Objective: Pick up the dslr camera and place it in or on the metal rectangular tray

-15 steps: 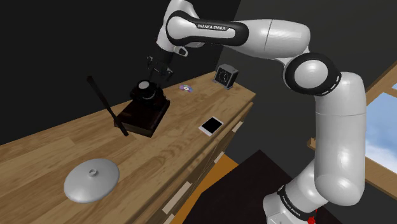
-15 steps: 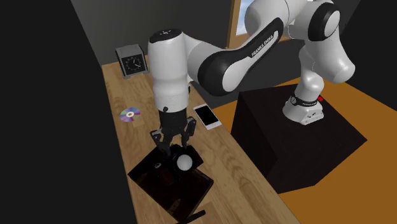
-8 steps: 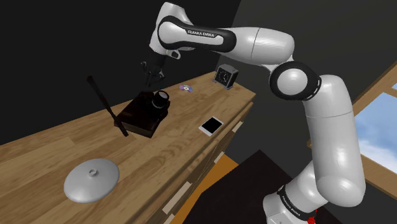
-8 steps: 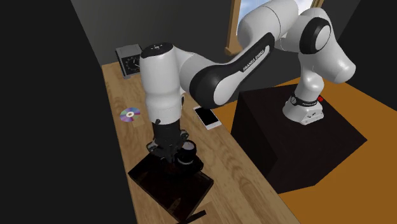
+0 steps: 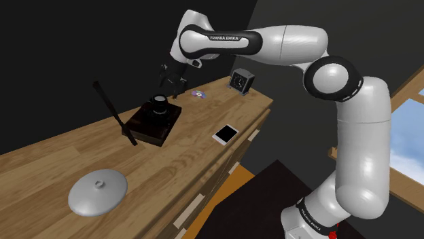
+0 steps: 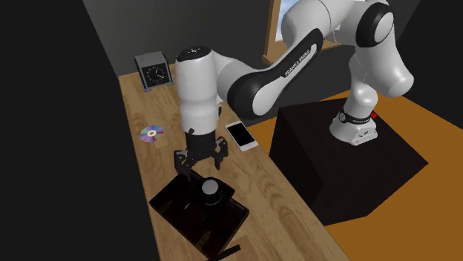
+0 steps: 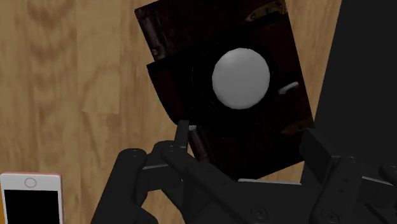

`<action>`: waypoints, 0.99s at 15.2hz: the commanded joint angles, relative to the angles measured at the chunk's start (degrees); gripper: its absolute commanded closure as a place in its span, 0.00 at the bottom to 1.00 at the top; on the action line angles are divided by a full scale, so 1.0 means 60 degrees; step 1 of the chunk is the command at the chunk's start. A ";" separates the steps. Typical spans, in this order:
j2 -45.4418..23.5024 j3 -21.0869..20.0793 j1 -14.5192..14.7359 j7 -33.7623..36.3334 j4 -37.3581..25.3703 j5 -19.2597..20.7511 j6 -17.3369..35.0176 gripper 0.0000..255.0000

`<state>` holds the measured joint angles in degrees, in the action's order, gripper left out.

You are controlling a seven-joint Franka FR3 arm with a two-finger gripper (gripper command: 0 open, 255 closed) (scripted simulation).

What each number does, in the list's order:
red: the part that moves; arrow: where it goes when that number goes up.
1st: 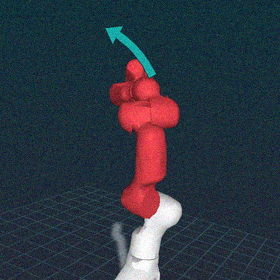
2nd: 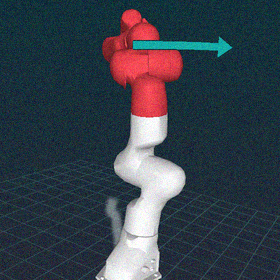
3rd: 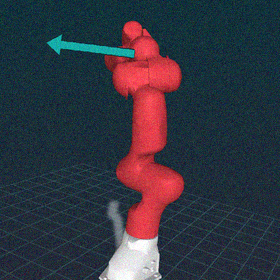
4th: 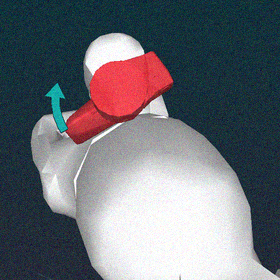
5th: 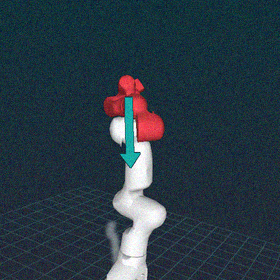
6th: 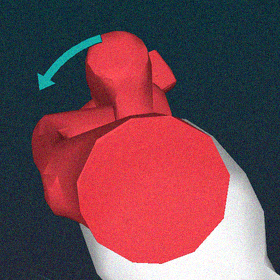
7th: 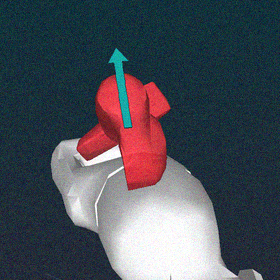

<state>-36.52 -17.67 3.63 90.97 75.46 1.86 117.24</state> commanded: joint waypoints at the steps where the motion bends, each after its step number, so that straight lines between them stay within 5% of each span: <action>1: 0.0831 0.0023 -0.0329 0.0186 0.1406 -0.0209 0.0645 0.00; 5: 0.2062 0.0110 -0.0822 0.0379 0.3333 -0.0595 0.1462 0.00; 15: 0.1508 0.0170 -0.0673 0.0465 0.3496 -0.0451 0.2176 0.00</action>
<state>-27.43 -16.65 -0.43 93.74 96.39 -0.86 130.20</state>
